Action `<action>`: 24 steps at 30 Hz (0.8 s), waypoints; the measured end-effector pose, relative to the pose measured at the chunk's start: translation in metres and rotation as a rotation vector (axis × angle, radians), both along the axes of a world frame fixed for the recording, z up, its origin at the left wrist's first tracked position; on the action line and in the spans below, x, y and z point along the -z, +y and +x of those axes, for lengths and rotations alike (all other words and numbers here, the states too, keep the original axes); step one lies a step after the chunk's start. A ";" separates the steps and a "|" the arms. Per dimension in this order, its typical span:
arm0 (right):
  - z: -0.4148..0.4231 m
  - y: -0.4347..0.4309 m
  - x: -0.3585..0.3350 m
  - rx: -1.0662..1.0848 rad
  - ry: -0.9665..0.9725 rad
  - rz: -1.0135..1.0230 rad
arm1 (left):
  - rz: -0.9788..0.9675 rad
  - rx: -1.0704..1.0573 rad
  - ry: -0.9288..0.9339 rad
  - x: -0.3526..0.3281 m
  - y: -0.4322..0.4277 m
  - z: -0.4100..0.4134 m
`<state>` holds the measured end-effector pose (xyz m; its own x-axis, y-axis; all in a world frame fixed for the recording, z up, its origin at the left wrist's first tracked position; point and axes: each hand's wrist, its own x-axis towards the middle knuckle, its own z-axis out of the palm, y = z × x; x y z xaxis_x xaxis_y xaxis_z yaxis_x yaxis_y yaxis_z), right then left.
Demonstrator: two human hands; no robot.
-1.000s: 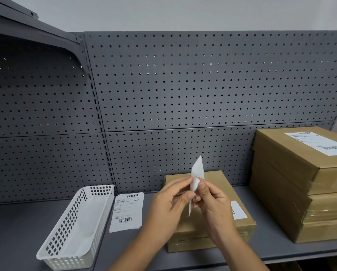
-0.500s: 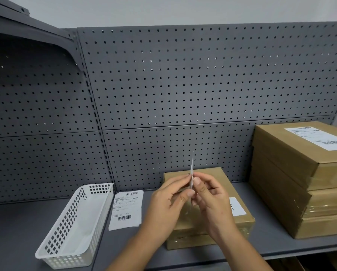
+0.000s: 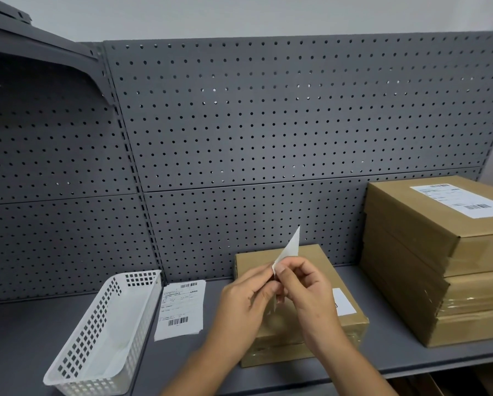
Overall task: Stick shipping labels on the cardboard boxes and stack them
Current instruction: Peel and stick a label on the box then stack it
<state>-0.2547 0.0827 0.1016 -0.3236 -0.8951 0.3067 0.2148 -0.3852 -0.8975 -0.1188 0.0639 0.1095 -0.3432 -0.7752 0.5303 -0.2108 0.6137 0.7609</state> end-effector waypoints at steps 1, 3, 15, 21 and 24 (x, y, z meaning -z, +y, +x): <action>0.000 0.000 -0.001 -0.009 0.010 0.007 | 0.050 0.019 0.033 0.000 0.001 -0.001; -0.001 -0.001 -0.001 -0.023 0.030 0.022 | 0.177 0.070 0.123 -0.001 0.004 -0.003; -0.005 -0.002 -0.007 -0.083 0.195 -0.010 | 0.685 0.135 0.582 -0.002 -0.006 -0.008; -0.004 -0.002 -0.004 -0.093 0.171 0.033 | 0.709 0.052 0.591 -0.004 -0.009 -0.007; -0.006 -0.003 -0.002 -0.069 0.149 0.064 | 0.703 0.026 0.596 -0.005 -0.011 -0.006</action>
